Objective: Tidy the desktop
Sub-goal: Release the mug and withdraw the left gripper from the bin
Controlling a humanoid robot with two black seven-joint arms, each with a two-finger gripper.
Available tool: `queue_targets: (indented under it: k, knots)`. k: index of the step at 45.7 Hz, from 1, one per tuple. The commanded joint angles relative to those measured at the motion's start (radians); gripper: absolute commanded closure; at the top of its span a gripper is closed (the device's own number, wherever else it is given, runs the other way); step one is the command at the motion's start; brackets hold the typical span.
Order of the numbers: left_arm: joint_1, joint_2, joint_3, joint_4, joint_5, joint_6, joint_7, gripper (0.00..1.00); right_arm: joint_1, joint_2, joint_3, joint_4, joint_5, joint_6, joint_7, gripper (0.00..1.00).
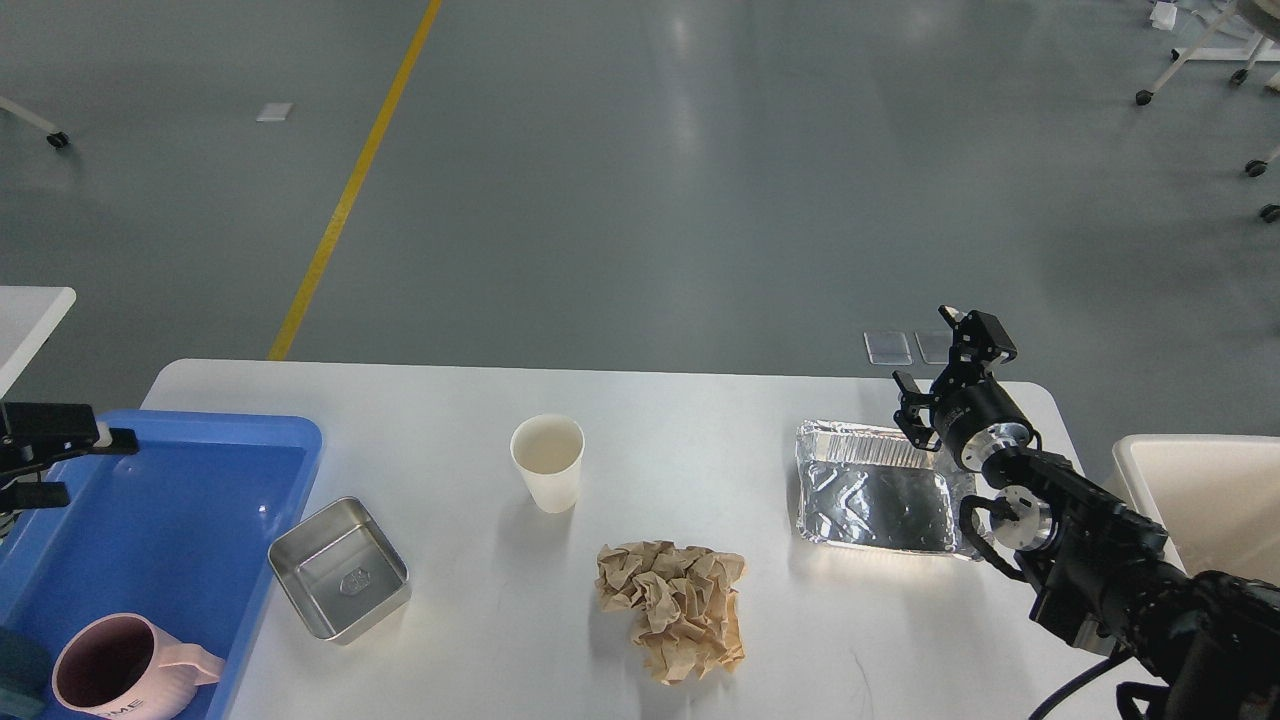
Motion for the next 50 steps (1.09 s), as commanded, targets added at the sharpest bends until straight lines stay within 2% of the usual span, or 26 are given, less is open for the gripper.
queue_targets:
  k: [1, 2, 4, 7, 8, 12, 16, 23, 29, 32, 35, 40, 42, 47, 50]
  knots:
    - [0.009, -0.096, -0.060, 0.000, 0.014, 0.101, -0.217, 0.03, -0.001, -0.003, 0.000, 0.001, 0.000, 0.001, 0.000, 0.00]
    - [0.009, -0.104, -0.060, -0.001, 0.020, 0.135, -0.251, 0.03, -0.001, -0.004, 0.000, 0.001, 0.000, -0.001, 0.000, 0.00]
    - [0.012, -0.115, -0.060, -0.001, 0.029, 0.211, -0.291, 0.03, -0.001, -0.006, 0.000, 0.001, 0.000, -0.001, 0.000, 0.00]
    - [0.014, -0.145, -0.059, -0.001, 0.031, 0.336, -0.322, 0.03, -0.001, -0.009, 0.000, -0.001, 0.000, -0.001, 0.000, 0.00]
    - [0.015, -0.164, -0.056, -0.003, 0.031, 0.401, -0.334, 0.03, -0.002, -0.009, 0.000, -0.001, 0.000, 0.001, 0.000, 0.00]
    - [0.037, -0.167, -0.057, -0.018, 0.026, 0.474, -0.337, 0.03, -0.001, -0.009, 0.000, -0.003, 0.000, -0.001, 0.000, 0.00]
    - [0.077, -0.159, -0.060, -0.028, 0.023, 0.497, -0.329, 0.03, -0.001, -0.009, 0.000, -0.003, 0.000, -0.001, 0.000, 0.00]
    - [0.166, -0.060, -0.056, -0.103, 0.021, 0.479, -0.316, 0.03, -0.001, -0.007, 0.000, -0.001, 0.000, -0.001, 0.000, 0.00]
    - [0.247, 0.054, -0.053, -0.169, 0.021, 0.451, -0.283, 0.03, -0.001, -0.007, 0.000, -0.001, 0.000, -0.001, 0.000, 0.00]
    - [0.276, 0.118, -0.053, -0.175, 0.023, 0.422, -0.265, 0.03, -0.001, -0.007, 0.000, -0.001, 0.000, -0.001, 0.000, 0.00]
    - [0.285, 0.190, -0.053, -0.173, 0.023, 0.376, -0.265, 0.03, -0.002, -0.007, 0.000, -0.001, 0.000, -0.001, 0.000, 0.00]
    - [0.287, 0.305, -0.048, -0.155, 0.020, 0.301, -0.280, 0.03, -0.005, -0.007, 0.000, -0.001, 0.000, -0.001, 0.000, 0.00]
    - [0.287, 0.390, -0.040, -0.133, 0.014, 0.255, -0.308, 0.03, -0.009, -0.009, 0.000, -0.003, 0.000, -0.001, 0.000, 0.00]
    - [0.287, 0.483, -0.021, -0.078, 0.009, 0.193, -0.378, 0.03, -0.010, -0.009, 0.000, -0.004, 0.000, -0.001, 0.000, 0.00]
    - [0.287, 0.493, -0.014, -0.041, 0.011, 0.169, -0.383, 0.03, -0.009, -0.009, 0.000, -0.004, 0.000, -0.001, 0.000, 0.00]
